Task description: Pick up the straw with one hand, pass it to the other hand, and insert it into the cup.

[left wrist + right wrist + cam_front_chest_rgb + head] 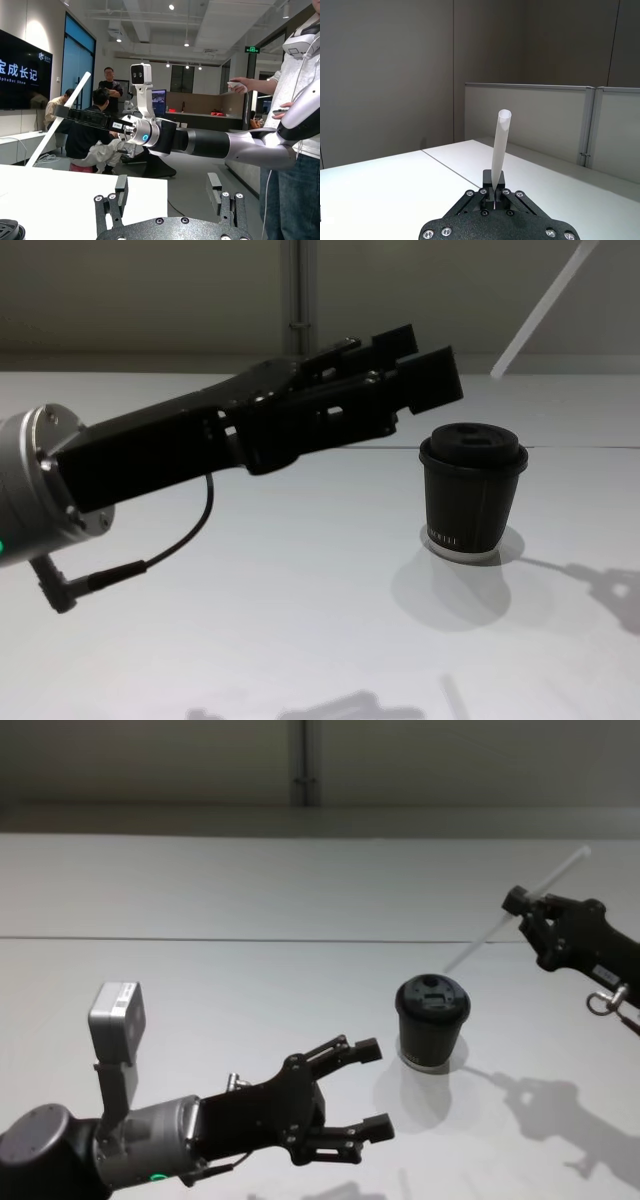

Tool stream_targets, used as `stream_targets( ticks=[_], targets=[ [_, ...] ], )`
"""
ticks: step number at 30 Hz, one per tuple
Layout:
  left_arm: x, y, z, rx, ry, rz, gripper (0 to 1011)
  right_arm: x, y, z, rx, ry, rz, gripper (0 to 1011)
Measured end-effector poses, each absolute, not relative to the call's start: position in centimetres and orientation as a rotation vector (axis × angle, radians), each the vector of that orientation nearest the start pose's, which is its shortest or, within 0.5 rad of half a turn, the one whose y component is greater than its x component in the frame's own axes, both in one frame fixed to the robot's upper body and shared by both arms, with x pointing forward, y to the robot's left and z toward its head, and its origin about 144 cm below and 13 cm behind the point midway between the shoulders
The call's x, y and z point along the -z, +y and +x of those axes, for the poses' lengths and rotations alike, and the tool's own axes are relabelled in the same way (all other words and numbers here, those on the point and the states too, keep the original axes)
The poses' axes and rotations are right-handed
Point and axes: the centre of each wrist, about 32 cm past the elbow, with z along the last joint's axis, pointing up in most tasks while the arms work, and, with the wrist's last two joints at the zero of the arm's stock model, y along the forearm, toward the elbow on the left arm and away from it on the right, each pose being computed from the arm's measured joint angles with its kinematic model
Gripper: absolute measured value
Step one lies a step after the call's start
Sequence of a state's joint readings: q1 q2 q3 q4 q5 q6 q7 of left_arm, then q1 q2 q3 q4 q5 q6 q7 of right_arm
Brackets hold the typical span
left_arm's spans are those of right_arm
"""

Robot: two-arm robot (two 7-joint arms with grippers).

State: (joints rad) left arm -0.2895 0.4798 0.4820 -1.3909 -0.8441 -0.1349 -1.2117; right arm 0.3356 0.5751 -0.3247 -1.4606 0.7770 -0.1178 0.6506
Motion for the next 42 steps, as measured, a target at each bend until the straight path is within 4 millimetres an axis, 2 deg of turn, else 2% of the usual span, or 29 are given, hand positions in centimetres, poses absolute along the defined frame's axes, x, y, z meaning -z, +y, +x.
stream_targets(
  ticks=[12, 26, 42],
  targets=[
    [-115.5, 26.0, 51.4, -0.064, 0.069, -0.28, 1002, -123.1, -31.1, 53.2, 0.747, -0.085, 0.19, 12],
    [-115.5, 26.0, 51.4, -0.064, 0.069, -0.28, 1001, -122.8, -31.7, 52.1, 0.805, -0.085, 0.165, 11],
    [-115.5, 26.0, 51.4, -0.064, 0.069, -0.28, 1002, -122.4, -31.5, 53.2, 0.825, -0.078, 0.136, 11]
  ],
)
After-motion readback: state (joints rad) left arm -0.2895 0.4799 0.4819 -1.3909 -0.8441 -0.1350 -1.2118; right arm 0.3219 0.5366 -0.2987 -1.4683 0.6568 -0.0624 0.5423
